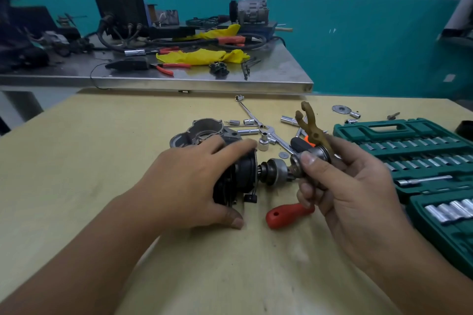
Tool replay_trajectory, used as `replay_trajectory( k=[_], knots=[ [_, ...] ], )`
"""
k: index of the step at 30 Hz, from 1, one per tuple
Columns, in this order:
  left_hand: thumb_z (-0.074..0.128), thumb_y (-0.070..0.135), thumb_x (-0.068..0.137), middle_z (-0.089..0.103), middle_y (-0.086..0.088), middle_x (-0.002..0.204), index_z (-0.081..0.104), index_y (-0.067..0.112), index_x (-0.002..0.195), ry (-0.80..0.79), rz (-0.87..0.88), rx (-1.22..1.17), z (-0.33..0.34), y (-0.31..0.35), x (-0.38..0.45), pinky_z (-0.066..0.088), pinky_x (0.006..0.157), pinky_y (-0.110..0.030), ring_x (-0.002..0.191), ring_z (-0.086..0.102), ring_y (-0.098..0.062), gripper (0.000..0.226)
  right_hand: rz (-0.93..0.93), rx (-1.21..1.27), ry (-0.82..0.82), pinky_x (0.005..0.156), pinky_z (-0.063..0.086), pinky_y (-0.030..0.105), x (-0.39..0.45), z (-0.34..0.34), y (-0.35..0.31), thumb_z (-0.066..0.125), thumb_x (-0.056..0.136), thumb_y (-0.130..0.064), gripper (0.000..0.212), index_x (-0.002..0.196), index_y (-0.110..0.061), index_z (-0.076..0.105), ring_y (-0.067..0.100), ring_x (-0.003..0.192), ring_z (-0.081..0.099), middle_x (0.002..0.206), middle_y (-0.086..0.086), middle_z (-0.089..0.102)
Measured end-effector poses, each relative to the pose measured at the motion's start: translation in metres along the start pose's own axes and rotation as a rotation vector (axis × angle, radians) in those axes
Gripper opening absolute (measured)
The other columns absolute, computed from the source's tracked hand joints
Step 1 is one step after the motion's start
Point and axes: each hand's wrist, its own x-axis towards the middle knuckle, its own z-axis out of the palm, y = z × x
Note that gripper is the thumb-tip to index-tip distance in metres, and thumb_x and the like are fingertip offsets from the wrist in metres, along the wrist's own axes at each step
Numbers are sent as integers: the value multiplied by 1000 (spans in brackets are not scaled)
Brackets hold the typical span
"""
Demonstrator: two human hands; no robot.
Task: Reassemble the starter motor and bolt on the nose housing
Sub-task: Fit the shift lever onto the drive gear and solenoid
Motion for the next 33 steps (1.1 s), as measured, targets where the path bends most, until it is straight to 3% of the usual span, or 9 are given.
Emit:
replay_trajectory(
  k=[3,7,12,15,18,24,30,33],
  knots=[
    [42,104,48,48,17,117,-10,69,146,-31,48,50,1,1,5,35,53,-28,87,62,-15,116,-18,3,35,47,46,31,0,0,0,81,68,-15,52,117,-18,63,21,47,54,78,14,67],
    [39,105,49,51,15,117,4,64,144,-1,11,50,3,3,9,40,54,-28,80,64,-18,109,-12,-31,61,47,46,31,-1,1,2,82,69,-14,55,120,-17,62,22,48,54,75,13,67],
    [53,90,60,53,13,119,33,52,139,111,-6,54,6,3,6,33,48,-25,66,61,-18,89,17,6,121,44,44,31,3,-1,-1,82,64,-12,52,113,-14,63,21,46,50,76,20,67],
    [60,81,61,57,19,125,44,47,134,187,7,51,7,5,6,34,48,-23,73,66,-17,82,45,38,151,43,43,30,6,-3,-2,81,65,-11,47,108,-13,63,19,46,48,75,21,64],
    [60,82,61,61,22,126,50,45,130,252,16,18,9,6,4,44,50,-26,84,70,-15,79,72,76,182,42,41,29,8,-5,-2,79,70,-5,42,106,-13,60,18,45,47,72,19,62],
    [61,77,71,66,21,123,52,41,129,337,64,5,15,7,2,47,48,-29,86,73,-18,68,11,106,233,42,41,29,8,-9,-1,78,75,-3,36,104,-14,60,16,44,47,72,14,66],
    [65,71,65,71,20,99,52,41,124,483,41,-109,17,2,-3,51,49,-31,80,66,-9,66,-53,181,294,44,40,29,10,-13,-4,76,79,-2,37,110,-11,58,17,47,45,83,20,60],
    [67,72,62,61,28,88,53,45,120,540,-36,-226,15,-7,-4,47,55,-23,79,53,2,65,-61,172,292,44,39,29,9,-11,-2,75,81,0,33,107,-13,59,17,47,45,82,19,60]
  ],
)
